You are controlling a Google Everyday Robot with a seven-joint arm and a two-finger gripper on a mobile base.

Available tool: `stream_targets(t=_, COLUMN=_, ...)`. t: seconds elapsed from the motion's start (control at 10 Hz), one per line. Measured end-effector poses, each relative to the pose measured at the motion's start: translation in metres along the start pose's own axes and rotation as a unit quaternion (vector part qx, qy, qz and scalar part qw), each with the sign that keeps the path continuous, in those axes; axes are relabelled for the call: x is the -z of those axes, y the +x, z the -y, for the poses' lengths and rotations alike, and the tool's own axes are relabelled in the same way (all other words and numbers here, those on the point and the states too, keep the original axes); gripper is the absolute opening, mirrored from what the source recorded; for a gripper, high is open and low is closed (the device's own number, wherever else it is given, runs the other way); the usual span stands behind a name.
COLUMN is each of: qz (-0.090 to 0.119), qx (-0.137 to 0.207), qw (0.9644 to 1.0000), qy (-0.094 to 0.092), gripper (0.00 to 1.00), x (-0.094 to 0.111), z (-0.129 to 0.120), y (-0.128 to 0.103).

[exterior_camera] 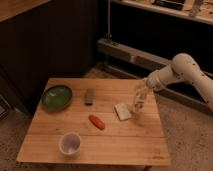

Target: Stand the bottle upright

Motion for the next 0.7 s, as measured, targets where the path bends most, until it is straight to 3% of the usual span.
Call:
stream_targets(t=0.3, qz=-0.009, qx=0.015, qw=0.9998, qy=0.001, gripper=0.33, x=-0.0002, z=0.0006, y=0.001)
stream_targets(t=0.4, qz=-0.007, qx=0.012, qw=0.9999, qy=0.0, gripper=0.36, x=-0.0008, z=0.0005, y=0.0008)
stream_targets(t=0.6, qz=-0.005, qx=0.011, qw=0.9999, qy=-0.002, gripper=0.53, x=-0.0005, z=0.0001, y=-0.0006)
stream_targets(t=0.7, qz=-0.006, qx=0.013, qw=0.9999, qy=-0.002, gripper=0.55, x=0.0004, z=-0.0008, y=0.0006)
